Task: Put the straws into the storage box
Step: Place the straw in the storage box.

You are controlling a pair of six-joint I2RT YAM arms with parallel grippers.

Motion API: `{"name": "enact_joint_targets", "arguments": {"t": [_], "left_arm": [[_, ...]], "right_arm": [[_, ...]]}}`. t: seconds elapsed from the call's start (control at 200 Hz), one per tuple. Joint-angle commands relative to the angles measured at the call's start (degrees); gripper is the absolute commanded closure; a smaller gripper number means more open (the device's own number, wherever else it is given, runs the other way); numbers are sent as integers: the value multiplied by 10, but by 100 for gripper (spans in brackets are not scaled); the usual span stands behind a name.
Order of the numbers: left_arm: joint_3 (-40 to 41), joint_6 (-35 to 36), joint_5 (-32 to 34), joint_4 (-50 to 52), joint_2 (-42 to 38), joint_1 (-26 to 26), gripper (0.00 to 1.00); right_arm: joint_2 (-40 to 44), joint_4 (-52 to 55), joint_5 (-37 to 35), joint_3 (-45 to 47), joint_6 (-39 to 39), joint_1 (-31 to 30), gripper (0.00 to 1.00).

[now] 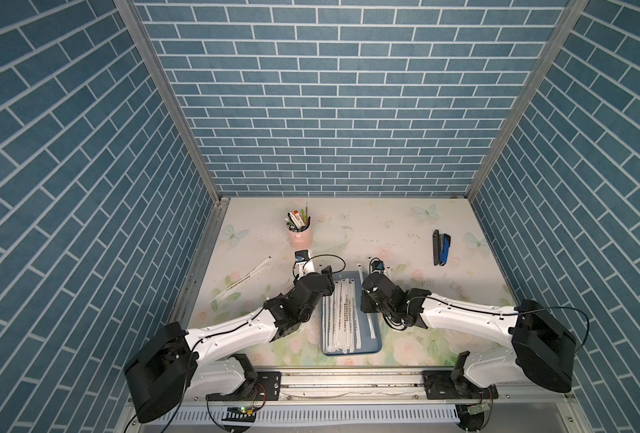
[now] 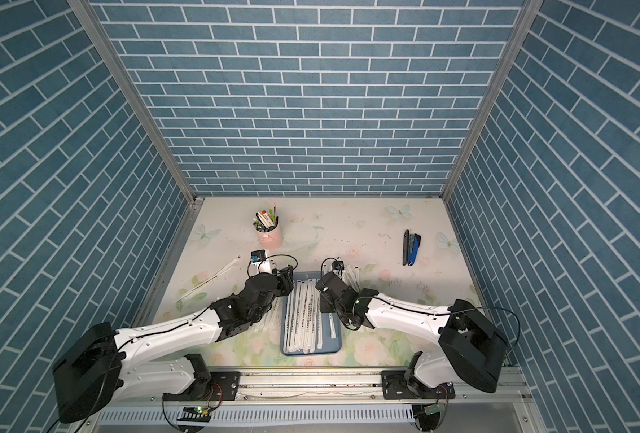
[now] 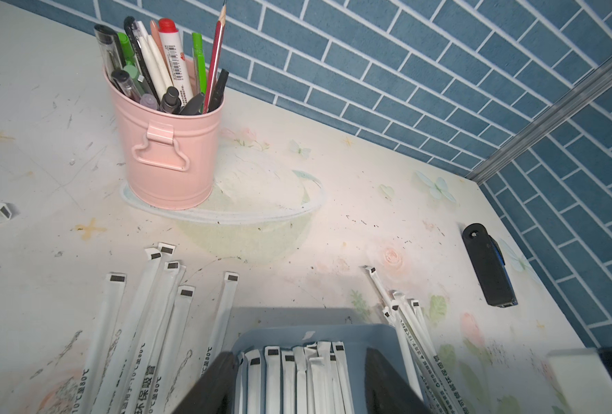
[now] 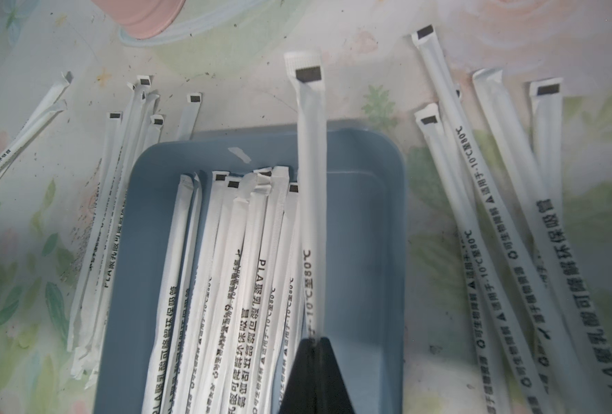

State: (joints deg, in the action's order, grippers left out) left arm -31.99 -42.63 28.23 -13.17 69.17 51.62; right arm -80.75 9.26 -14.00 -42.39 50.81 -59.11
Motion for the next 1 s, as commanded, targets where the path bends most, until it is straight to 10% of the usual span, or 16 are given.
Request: {"name": "enact_joint_targets", "arguments": {"t": [0.0, 0.995], "left_arm": [[8, -5, 0, 15, -12, -3, 39], [16, -9, -9, 25, -33, -2, 39]], "right_arm": [[-33, -38, -25, 2, 44, -12, 98], [-99, -73, 27, 8, 95, -11, 90]]}}
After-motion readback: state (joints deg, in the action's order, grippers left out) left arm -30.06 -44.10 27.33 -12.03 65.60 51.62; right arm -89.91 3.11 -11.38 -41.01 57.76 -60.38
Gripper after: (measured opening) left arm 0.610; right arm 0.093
